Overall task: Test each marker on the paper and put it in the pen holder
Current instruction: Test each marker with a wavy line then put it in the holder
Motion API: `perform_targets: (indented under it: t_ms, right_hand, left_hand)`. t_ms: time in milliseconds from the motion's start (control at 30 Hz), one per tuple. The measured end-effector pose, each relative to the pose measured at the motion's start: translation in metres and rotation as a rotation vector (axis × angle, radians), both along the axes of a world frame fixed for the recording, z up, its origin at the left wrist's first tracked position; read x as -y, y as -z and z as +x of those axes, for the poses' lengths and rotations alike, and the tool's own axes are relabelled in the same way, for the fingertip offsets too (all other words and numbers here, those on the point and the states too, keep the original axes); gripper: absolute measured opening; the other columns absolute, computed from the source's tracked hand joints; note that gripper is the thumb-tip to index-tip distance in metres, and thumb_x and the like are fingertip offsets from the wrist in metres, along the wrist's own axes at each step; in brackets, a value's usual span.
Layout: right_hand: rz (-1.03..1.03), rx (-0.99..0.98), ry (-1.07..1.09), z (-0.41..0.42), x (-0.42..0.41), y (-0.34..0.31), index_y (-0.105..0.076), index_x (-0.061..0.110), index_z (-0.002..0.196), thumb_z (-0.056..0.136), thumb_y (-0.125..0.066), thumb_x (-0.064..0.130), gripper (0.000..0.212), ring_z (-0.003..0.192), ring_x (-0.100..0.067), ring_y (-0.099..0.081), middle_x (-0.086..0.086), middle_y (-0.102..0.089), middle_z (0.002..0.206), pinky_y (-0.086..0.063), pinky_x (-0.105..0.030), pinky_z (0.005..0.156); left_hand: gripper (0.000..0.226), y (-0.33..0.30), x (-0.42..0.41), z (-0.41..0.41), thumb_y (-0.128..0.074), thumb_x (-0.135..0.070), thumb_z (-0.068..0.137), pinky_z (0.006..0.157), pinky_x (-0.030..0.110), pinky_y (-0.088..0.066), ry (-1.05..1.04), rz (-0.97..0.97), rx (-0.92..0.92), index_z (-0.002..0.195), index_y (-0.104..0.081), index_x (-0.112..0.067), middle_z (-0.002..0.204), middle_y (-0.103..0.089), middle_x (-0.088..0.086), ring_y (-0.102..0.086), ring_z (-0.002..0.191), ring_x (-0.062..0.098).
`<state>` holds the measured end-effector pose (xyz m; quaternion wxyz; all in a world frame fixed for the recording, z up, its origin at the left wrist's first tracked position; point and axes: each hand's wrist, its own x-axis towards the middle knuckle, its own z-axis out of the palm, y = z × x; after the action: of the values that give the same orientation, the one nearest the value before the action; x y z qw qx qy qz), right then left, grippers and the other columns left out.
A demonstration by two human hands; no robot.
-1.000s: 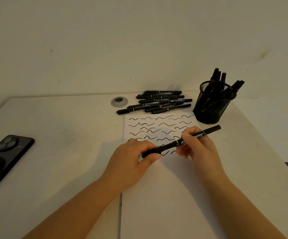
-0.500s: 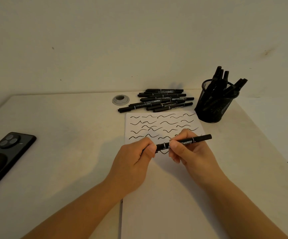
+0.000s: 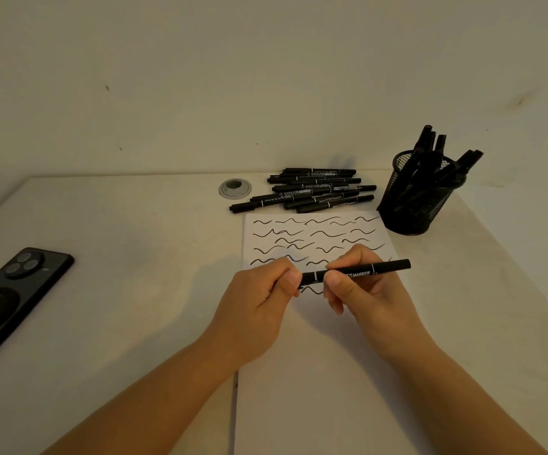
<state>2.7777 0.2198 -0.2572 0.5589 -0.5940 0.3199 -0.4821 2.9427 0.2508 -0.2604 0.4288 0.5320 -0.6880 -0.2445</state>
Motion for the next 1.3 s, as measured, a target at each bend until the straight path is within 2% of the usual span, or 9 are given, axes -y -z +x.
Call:
perform_targets:
  t_ms: [200, 333, 567, 767, 900, 967, 1067, 1167, 1300]
  right_hand:
    - [0.108, 0.059, 0.100, -0.006, 0.006, -0.004, -0.069, 0.020, 0.074, 0.068, -0.065, 0.029, 0.012, 0.060, -0.012, -0.058, -0.001, -0.067, 0.067, -0.048, -0.021, 0.055]
    - [0.001, -0.251, 0.163, -0.011, 0.009, -0.006, -0.069, 0.024, 0.073, 0.074, -0.072, 0.010, 0.015, 0.057, -0.002, -0.055, 0.007, -0.066, 0.064, -0.045, -0.013, 0.057]
    - [-0.405, -0.767, 0.191, -0.005, 0.010, -0.026, -0.069, 0.037, 0.086, 0.078, -0.070, 0.028, 0.013, 0.076, 0.001, -0.055, 0.022, -0.061, 0.069, -0.040, -0.010, 0.067]
    - [-0.459, -0.870, 0.232, -0.006, 0.025, -0.041, -0.065, 0.030, 0.099, 0.082, -0.064, 0.034, 0.017, 0.075, -0.001, -0.057, 0.016, -0.064, 0.080, -0.047, -0.021, 0.074]
    - [-0.333, -0.801, 0.329, -0.024, 0.046, -0.050, -0.061, 0.030, 0.098, 0.082, -0.066, 0.027, 0.017, 0.074, 0.003, -0.060, 0.017, -0.064, 0.078, -0.048, -0.015, 0.068]
    - [-0.273, -0.707, 0.395, -0.036, 0.057, -0.058, -0.056, 0.033, 0.095, 0.083, -0.066, 0.022, 0.019, 0.072, 0.007, -0.059, 0.018, -0.063, 0.080, -0.046, -0.009, 0.061]
    - [-0.225, -0.504, 0.477, -0.054, 0.073, -0.077, -0.046, 0.037, 0.100, 0.083, -0.065, 0.014, 0.034, 0.075, 0.001, -0.063, 0.013, -0.064, 0.088, -0.051, -0.019, 0.066]
    - [-0.257, -0.383, 0.559, -0.067, 0.085, -0.095, -0.036, 0.042, 0.111, 0.082, -0.065, 0.010, 0.052, 0.076, -0.006, -0.068, 0.011, -0.061, 0.094, -0.055, -0.026, 0.067]
    - [-0.383, -0.313, 0.665, -0.079, 0.096, -0.108, -0.026, 0.048, 0.126, 0.085, -0.061, 0.008, 0.067, 0.072, -0.002, -0.067, 0.014, -0.057, 0.094, -0.050, -0.012, 0.054]
  left_hand:
    - [0.022, -0.005, 0.003, 0.009, -0.045, -0.042, 0.092, 0.045, 0.011, -0.029, -0.085, -0.008, -0.084, 0.071, -0.049, -0.034, 0.052, -0.048, -0.016, -0.040, 0.046, 0.003]
    - [0.017, -0.009, 0.009, 0.015, -0.054, -0.024, 0.088, 0.047, 0.007, -0.034, -0.191, 0.039, -0.194, 0.074, -0.053, -0.033, 0.057, -0.055, -0.021, -0.044, 0.048, -0.001]
    - [0.014, -0.030, 0.022, 0.012, -0.056, -0.028, 0.088, 0.057, 0.011, -0.039, -0.085, -0.067, 0.139, 0.078, -0.052, -0.037, 0.065, -0.057, -0.021, -0.052, 0.064, 0.001]
    - [0.016, -0.052, 0.045, -0.007, -0.048, -0.040, 0.089, 0.064, 0.008, -0.038, 0.000, -0.170, 0.240, 0.102, -0.053, -0.033, 0.073, -0.054, -0.024, -0.052, 0.073, -0.010]
    - [0.028, -0.060, 0.078, -0.007, -0.041, -0.041, 0.092, 0.064, 0.020, -0.041, 0.014, -0.109, 0.204, 0.117, -0.050, -0.031, 0.080, -0.058, -0.018, -0.055, 0.073, -0.004]
    - [0.025, -0.057, 0.100, -0.002, -0.043, -0.036, 0.093, 0.069, 0.024, -0.044, -0.024, -0.070, 0.317, 0.115, -0.053, -0.029, 0.090, -0.060, -0.015, -0.056, 0.082, 0.001]
    - [0.022, -0.047, 0.135, 0.012, -0.046, -0.035, 0.092, 0.071, 0.025, -0.042, -0.091, -0.001, 0.522, 0.111, -0.055, -0.027, 0.102, -0.058, -0.010, -0.054, 0.088, 0.007]
    - [0.024, -0.036, 0.166, 0.027, -0.047, -0.032, 0.093, 0.080, 0.031, -0.045, -0.130, 0.106, 0.625, 0.113, -0.056, -0.023, 0.113, -0.054, -0.002, -0.054, 0.096, 0.015]
    - [0.027, -0.026, 0.191, 0.039, -0.045, -0.034, 0.093, 0.086, 0.036, -0.046, -0.167, 0.220, 0.713, 0.116, -0.055, -0.025, 0.115, -0.052, 0.000, -0.053, 0.101, 0.019]
